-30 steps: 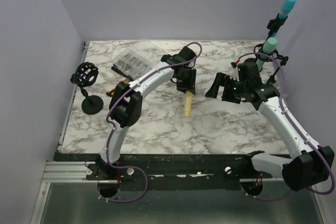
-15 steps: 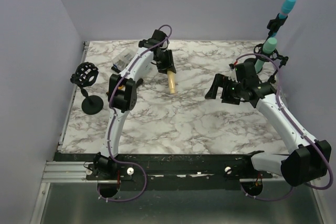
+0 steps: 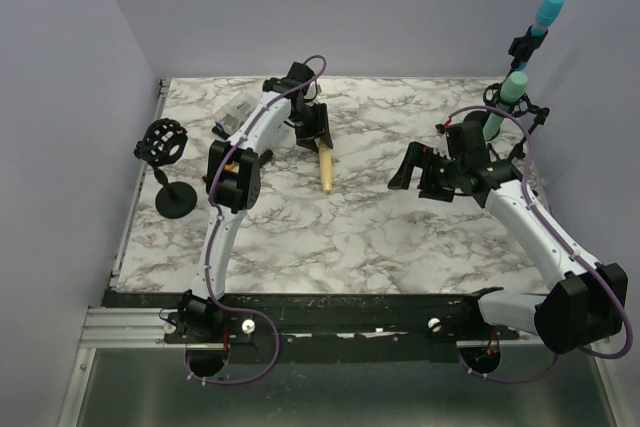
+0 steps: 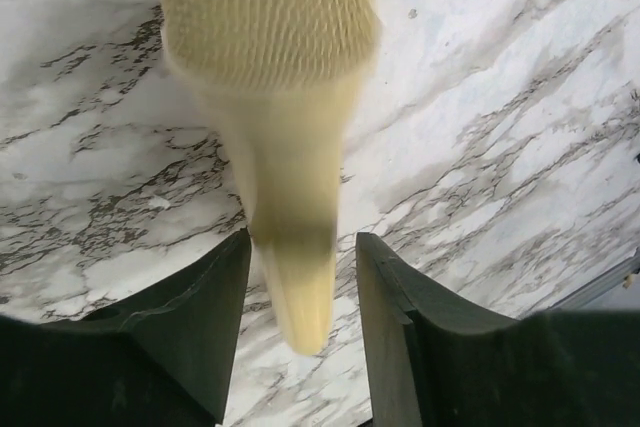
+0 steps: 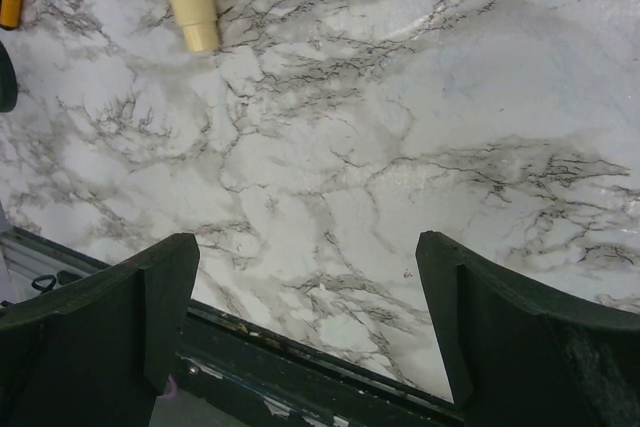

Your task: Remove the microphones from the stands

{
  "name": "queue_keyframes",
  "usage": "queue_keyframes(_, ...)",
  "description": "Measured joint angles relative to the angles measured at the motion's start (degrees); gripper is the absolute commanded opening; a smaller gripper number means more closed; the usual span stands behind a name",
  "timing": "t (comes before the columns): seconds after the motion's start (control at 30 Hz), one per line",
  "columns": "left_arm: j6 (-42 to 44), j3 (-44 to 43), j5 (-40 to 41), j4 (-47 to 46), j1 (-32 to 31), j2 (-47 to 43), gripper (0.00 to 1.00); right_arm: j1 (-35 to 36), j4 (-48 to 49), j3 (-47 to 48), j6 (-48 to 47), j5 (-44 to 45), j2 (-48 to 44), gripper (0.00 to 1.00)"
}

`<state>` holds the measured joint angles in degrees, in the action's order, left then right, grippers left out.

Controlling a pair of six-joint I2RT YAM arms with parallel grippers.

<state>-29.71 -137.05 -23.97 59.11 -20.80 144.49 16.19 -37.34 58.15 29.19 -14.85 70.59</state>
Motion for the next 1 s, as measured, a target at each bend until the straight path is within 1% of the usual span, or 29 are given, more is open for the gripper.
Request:
queue_keyframes(0.03, 0.07, 0.0, 0.07, 0.44, 0.22, 0.0, 0.55, 0.0, 0.35, -0.28, 0.17, -0.09, 0.0, 1.0)
queue_keyframes(0.2, 0.61, -0.09, 0.22, 1.81, 1.03, 0.0, 0.56, 0.0, 1.62, -1.29, 0.83, -0.42, 0.02, 1.0)
queue_keyframes(0.3, 0.96, -0.17, 0.42, 2.51, 1.29, 0.0, 0.59, 0.0, 2.73, -1.97, 0.92, -0.5, 0.02, 1.0)
queue_keyframes(0.4, 1.42, -0.31, 0.61, 3.26, 1.29, 0.0, 0.67, 0.0, 4.2, -2.75, 0.96, -0.81, 0.61, 1.0)
queue_keyframes(0.53, 2.19, -0.31, 0.63, 3.76, 1.29, -0.26, 0.78, 0.0, 6.97, -2.78, 0.74, -2.1, 4.57, 1.0)
queue_keyframes(0.63, 2.75, 0.09, 0.57, 4.17, 1.18, -1.97, 0.82, 0.0, 8.92, -2.82, 0.61, -3.37, 8.35, 1.0)
queue_keyframes(0.8, 4.02, 3.58, 0.31, 4.39, 0.79, -11.85, 0.83, 1.31, 10.6, -2.82, 0.13, -4.11, 11.91, 1.0)
queue_keyframes(0.87, 4.57, 6.14, 0.24, 4.42, 0.5, -17.64, 0.88, 2.71, 11.43, -2.82, 0.15, -4.28, 12.33, 1.0)
queue_keyframes(0.9, 4.9, 7.63, 0.15, 3.96, 0.22, -20.85, 0.95, 3.52, 11.85, -2.82, 0.17, -4.37, 12.39, 1.0)
queue_keyframes(0.93, 5.18, 9.57, 0.09, 3.41, -0.07, -23.76, 0.99, 4.24, 12.31, -2.82, 0.24, -4.5, 12.39, 1.0)
queue_keyframes(0.97, 5.49, 12.11, -0.24, 2.51, -0.48, -27.19, 0.99, 4.92, 12.74, -2.82, 0.35, -4.57, 12.39, 1.0)
queue_keyframes(1.0, 5.92, 16.46, -0.83, 0.76, -0.96, -32.13, 0.99, 5.51, 13.29, -2.84, 0.42, -4.7, 12.39, 1.0)
